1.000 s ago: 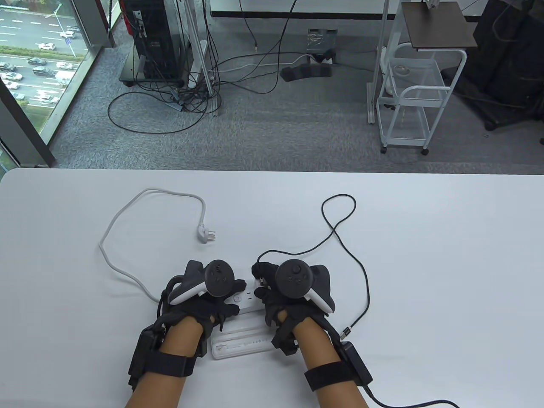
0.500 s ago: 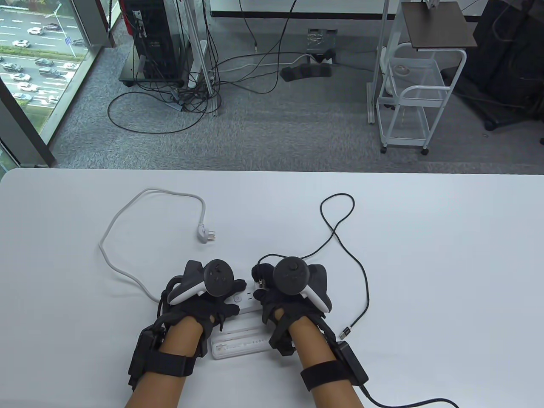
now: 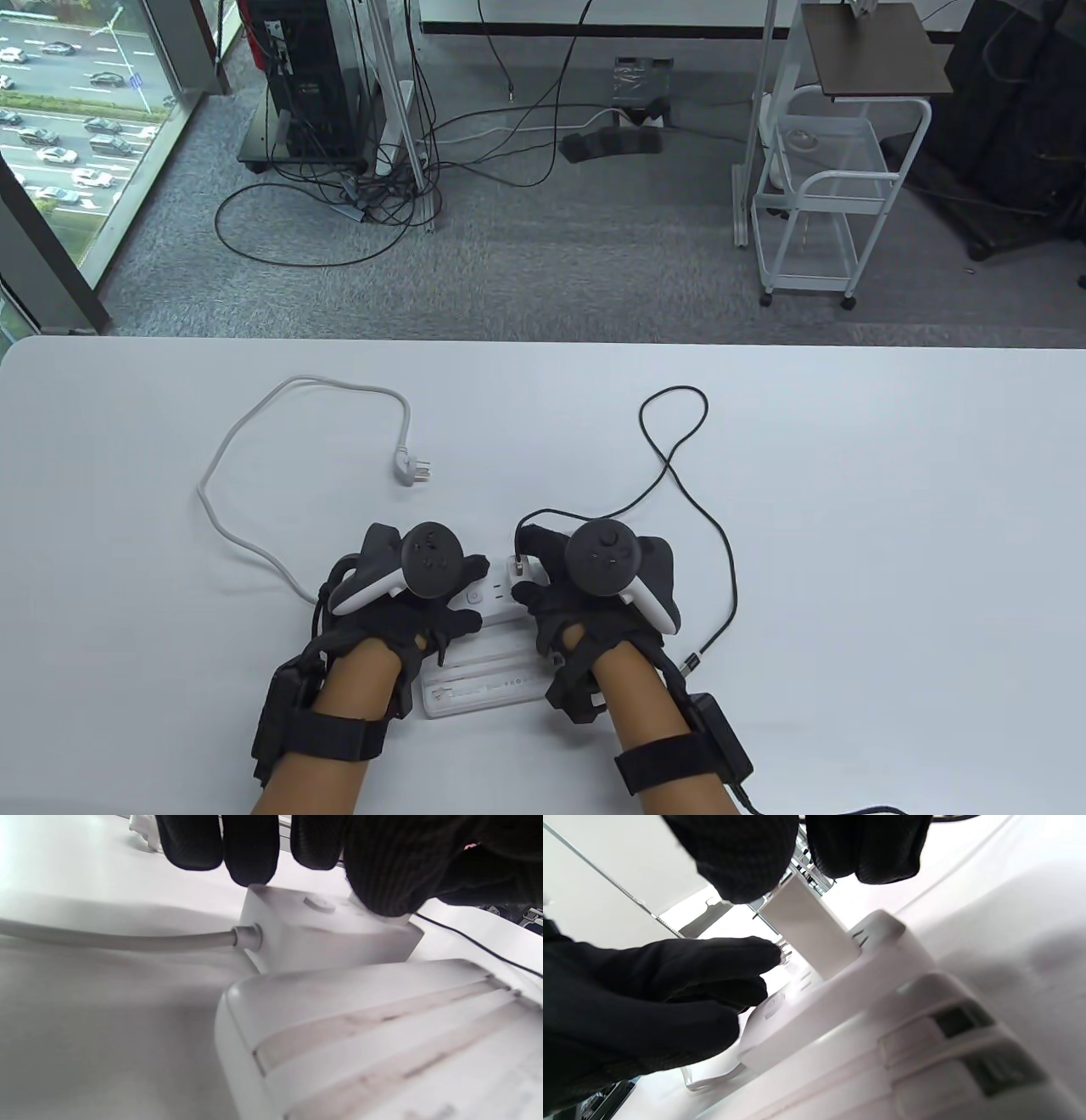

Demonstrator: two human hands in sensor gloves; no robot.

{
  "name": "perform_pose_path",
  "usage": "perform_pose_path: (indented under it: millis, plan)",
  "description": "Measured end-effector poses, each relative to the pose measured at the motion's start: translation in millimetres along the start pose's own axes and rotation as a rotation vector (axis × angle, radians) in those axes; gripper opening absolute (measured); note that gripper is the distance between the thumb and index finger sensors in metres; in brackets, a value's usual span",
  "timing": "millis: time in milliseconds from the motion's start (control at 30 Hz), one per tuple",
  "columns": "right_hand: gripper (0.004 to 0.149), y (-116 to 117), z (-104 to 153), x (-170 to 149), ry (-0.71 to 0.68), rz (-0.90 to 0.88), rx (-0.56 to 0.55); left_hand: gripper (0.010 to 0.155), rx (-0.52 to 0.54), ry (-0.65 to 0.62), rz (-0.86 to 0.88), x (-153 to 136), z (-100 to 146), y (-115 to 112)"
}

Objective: Charge the battery pack

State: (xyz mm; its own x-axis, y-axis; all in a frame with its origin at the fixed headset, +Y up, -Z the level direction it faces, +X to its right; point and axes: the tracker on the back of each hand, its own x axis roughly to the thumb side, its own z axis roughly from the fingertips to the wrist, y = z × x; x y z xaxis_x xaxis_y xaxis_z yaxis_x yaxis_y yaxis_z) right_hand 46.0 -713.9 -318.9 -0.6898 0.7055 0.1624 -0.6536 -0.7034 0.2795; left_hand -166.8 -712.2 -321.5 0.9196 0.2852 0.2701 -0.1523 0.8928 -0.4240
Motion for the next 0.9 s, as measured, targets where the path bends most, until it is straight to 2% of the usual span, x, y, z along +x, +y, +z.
perform_pose_path:
  millis: [100, 300, 567, 800, 900]
  plan:
    - [0.067, -7, 8, -2, 0.03, 0.021, 0.012, 0.079, 0.014, -0.007, 0.015, 3, 9, 3]
    - [0.067, -25, 30, -10, 0.019, 0.015, -0.025, 0.084, -0.037, 0.006, -0.019, 17, 28, -1]
    - [0.066, -46, 62, -22, 0.0, 0.044, -0.078, 0.084, 0.004, -0.054, -0.119, 42, 57, -15]
    - [0.064, -54, 87, -37, -0.01, 0.063, -0.149, 0.084, -0.095, 0.002, -0.257, 48, 61, -37]
    - [0.065, -52, 92, -42, -0.005, 0.082, -0.149, 0.086, -0.074, 0.012, -0.261, 49, 62, -39]
